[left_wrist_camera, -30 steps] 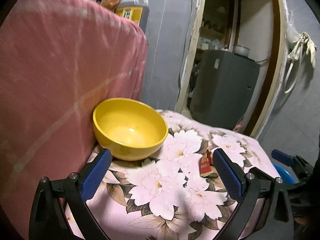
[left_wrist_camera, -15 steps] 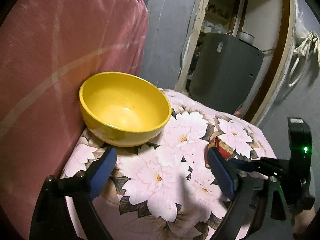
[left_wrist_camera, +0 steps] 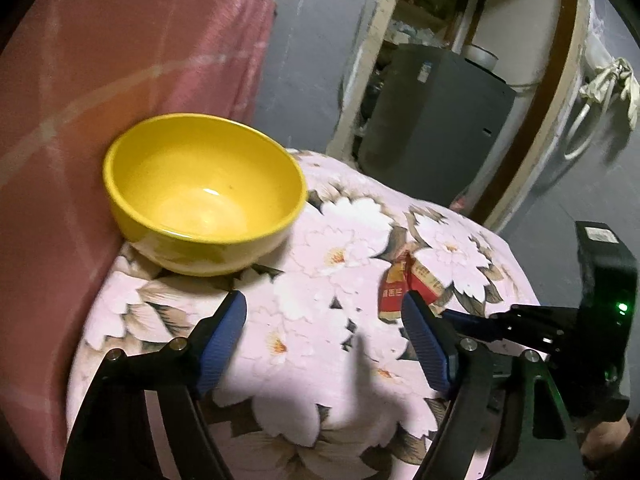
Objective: Collect trash
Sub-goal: 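Grasp the red wrapper with the left tool while the right tool grasps the tan nut, then carry the red wrapper and tan nut over the blue bucket and open both tools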
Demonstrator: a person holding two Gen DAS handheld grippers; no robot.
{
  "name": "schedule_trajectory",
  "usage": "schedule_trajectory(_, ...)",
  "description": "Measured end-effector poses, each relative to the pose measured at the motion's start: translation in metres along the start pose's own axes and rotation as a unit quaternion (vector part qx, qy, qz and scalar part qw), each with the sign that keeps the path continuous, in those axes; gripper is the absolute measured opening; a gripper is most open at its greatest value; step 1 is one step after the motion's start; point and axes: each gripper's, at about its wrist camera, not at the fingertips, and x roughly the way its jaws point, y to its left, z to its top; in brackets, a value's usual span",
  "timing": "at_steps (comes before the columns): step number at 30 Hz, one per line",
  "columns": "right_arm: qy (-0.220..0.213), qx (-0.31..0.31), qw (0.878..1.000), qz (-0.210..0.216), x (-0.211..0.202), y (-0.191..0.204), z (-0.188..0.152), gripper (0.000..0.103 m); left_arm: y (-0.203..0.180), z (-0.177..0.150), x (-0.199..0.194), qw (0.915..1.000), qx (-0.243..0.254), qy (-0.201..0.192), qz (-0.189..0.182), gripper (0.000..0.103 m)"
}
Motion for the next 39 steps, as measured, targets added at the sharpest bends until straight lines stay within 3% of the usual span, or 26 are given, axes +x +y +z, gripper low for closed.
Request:
schedule_trajectory(8, -0.012, 0.044, 0.999, -0.012, -0.029, -0.025, -0.032, 0.030, -0.018, 0.004, 0.019, 0.9988, 0.015, 0.034, -0.031, 0.072)
schedule_trajectory(12, -0.025, 0.083, 0.996, -0.016, -0.042, -0.039, -0.047, 0.030, -0.028, 0.010, 0.033, 0.9974, 0.026, 0.052, -0.043, 0.065)
schedule_trajectory(16, -0.040, 0.121, 0.992, -0.013, -0.048, -0.047, -0.058, 0.030, -0.036, 0.013, 0.048, 0.9966, 0.032, 0.070, -0.029, 0.051)
schedule_trajectory(20, -0.054, 0.148, 0.988, -0.007, -0.053, -0.050, -0.068, 0.030, -0.040, 0.014, 0.060, 0.9955, 0.027, 0.089, -0.022, 0.026)
schedule_trajectory(22, -0.058, 0.153, 0.986, -0.005, -0.055, -0.049, -0.070, 0.030, -0.042, 0.014, 0.060, 0.9953, 0.030, 0.089, -0.024, 0.016)
schedule_trajectory(25, -0.067, 0.160, 0.985, -0.002, -0.055, -0.047, -0.071, 0.030, -0.046, 0.013, 0.055, 0.9956, 0.033, 0.083, -0.029, 0.011)
schedule_trajectory(26, -0.070, 0.164, 0.984, 0.001, -0.058, -0.047, -0.074, 0.030, -0.048, 0.013, 0.052, 0.9957, 0.035, 0.080, -0.030, 0.004)
schedule_trajectory(39, -0.113, 0.201, 0.973, 0.005, -0.097, -0.048, -0.102, 0.030, -0.080, 0.000, 0.012, 0.9962, 0.058, 0.053, -0.038, 0.000)
